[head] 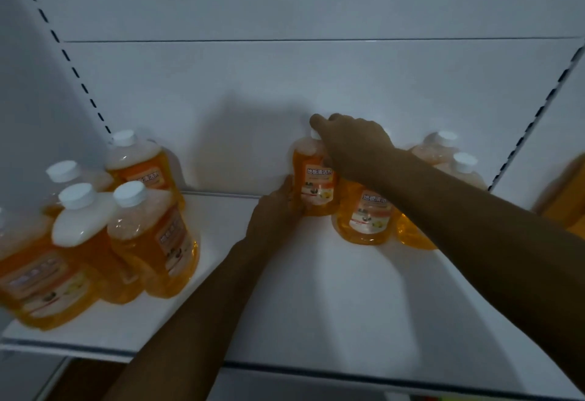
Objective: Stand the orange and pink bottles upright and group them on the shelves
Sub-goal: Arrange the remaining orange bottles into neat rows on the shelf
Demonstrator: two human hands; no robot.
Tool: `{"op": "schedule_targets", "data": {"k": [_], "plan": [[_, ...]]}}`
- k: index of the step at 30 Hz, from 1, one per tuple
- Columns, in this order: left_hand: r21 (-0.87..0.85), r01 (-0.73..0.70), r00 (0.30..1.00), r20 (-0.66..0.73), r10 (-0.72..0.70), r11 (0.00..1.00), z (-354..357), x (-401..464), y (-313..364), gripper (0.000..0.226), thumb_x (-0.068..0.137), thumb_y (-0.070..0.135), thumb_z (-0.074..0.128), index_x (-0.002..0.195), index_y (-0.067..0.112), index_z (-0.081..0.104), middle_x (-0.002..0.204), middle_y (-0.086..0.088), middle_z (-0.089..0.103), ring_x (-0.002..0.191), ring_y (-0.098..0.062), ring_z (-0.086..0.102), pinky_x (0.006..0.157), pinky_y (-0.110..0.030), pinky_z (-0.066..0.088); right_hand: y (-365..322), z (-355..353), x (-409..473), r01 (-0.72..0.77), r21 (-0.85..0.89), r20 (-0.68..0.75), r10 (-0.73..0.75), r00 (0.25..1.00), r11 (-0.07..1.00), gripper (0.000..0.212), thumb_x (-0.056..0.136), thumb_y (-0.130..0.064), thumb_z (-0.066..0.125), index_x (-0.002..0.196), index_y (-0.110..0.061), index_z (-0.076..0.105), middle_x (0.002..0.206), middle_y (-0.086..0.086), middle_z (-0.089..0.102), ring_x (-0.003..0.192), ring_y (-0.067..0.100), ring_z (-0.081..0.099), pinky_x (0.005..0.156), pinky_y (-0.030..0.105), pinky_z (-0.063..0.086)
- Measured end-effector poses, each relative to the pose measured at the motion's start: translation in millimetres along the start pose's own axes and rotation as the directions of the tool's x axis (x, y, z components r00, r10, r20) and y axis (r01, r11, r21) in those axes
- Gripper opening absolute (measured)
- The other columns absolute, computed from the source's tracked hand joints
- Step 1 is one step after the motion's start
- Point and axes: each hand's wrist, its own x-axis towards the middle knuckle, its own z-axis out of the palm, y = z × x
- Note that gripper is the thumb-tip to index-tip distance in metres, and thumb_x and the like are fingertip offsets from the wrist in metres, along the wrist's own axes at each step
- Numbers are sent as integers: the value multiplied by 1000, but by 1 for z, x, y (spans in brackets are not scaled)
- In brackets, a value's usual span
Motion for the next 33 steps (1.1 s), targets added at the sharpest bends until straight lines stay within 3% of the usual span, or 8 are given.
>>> {"op": "schedule_targets", "data": {"k": [6,12,15,18,20,24,30,33], "plan": [[83,107,990,-105,-98,991,-16,-39,-4,70,90,50,58,149,22,32,145,0,48,131,-20,47,108,-38,39,-16,1,-7,158,-233,-97,-184,978,960,71,79,-28,74,138,-12,37,137,16,42,123,32,45,99,43,42],[85,155,959,-253,-129,984,-41,-100,-5,38,90,48,59,117,23,66,115,8,67,101,-5,62,90,-23,49,-75,-8,-5,374,282,-58,-374,926,883,74,86,-40,66,147,-20,29,151,6,34,137,26,34,110,44,33],[15,160,943,-296,-149,987,-56,-131,-10,28,91,43,59,96,19,73,99,11,72,87,0,64,81,-26,55,-110,-8,1,426,554,-70,-470,880,715,79,83,-37,71,148,-22,28,151,2,36,136,21,35,111,38,34],[-21,200,900,-393,-192,980,-70,-162,-15,28,90,41,60,82,19,74,82,11,72,75,-3,64,69,-29,53,-138,-11,7,468,733,-120,-583,803,494,82,79,-31,77,146,-18,32,146,4,43,128,15,44,97,5,31],[-18,272,855,-455,-250,962,-78,-179,-20,31,89,46,60,79,19,73,76,11,70,69,-6,62,64,-31,52,-153,-8,13,470,760,-105,-629,770,449,91,75,-32,80,148,-21,27,146,4,43,126,19,48,99,16,40],[-69,390,737,-575,-356,918,-88,-197,-31,23,86,45,65,88,21,65,86,9,68,77,-8,63,70,-35,56,-169,4,21,442,783,-80,-632,770,439,93,71,-38,78,147,-30,26,140,2,47,121,23,52,96,43,51],[-30,372,738,-596,-316,928,-84,-184,-30,59,81,49,70,129,26,46,123,5,59,104,-12,59,83,-31,52,-150,-14,14,446,771,-96,-608,788,456,70,74,-22,81,135,-18,47,117,-10,51,95,4,51,80,13,42],[68,322,791,-567,-229,944,-77,-172,-30,60,81,48,70,133,28,47,125,4,57,102,-10,57,79,-25,48,-134,-18,6,428,726,-77,-555,828,538,63,73,-32,81,127,-22,51,117,-4,58,92,7,53,80,26,50]]}}
